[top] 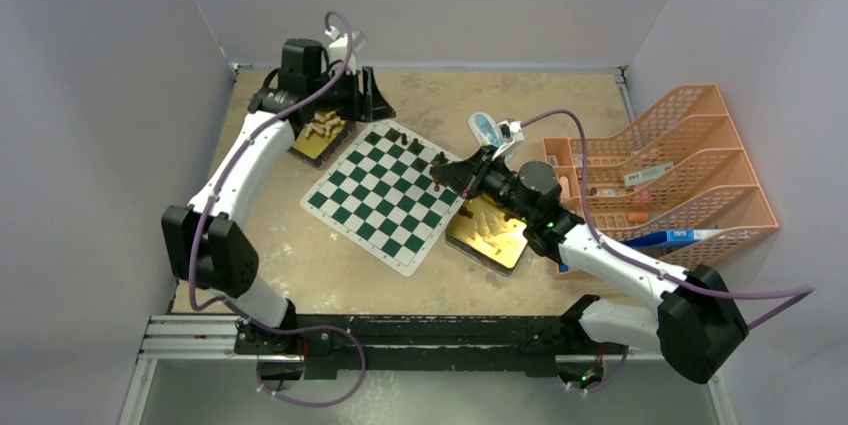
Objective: Set up the chess pieces on the board
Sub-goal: Place the chess piece on the chessboard.
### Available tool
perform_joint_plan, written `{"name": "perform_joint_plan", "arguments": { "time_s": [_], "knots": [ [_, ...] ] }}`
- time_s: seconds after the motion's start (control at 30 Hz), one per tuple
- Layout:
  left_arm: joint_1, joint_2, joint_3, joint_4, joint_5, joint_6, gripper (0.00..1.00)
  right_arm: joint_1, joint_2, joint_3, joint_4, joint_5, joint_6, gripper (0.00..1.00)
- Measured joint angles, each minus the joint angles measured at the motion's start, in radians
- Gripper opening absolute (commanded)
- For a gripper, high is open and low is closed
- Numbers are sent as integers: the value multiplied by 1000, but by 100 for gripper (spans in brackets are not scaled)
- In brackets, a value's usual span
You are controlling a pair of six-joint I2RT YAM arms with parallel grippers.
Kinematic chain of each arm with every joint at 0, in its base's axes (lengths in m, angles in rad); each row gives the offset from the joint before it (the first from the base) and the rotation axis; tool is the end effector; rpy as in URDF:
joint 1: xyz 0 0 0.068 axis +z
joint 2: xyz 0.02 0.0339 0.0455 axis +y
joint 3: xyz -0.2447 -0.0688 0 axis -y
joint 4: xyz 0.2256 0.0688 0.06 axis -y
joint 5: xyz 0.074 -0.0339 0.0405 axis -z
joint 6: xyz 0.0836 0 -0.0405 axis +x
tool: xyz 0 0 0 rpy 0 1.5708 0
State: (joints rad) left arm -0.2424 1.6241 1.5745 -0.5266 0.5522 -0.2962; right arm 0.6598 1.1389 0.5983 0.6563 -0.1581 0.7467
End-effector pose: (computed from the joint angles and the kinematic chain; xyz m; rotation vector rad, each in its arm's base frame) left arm 0.3613 -0.1345 0.3275 0.2741 2.1687 -0.9021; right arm 0.2269 0.1927 0.2891 -0.0718 1.5847 1.2429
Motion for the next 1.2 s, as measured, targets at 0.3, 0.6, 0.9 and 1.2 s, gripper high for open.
{"name": "perform_joint_plan", "arguments": {
  "time_s": [0.3,0.6,0.9,1.2],
  "knots": [
    [-2,-198,-356,148,379,-94,53,0,27,42,37,-8,85,0],
    [-2,-361,-695,762,557,-589,56,0,120,86,230,9,295,0],
    [-2,-376,-869,1357,536,-1058,57,5,210,92,506,67,460,0],
    [-70,-328,-893,1604,411,-1233,57,54,231,93,656,169,518,0]
  ]
}}
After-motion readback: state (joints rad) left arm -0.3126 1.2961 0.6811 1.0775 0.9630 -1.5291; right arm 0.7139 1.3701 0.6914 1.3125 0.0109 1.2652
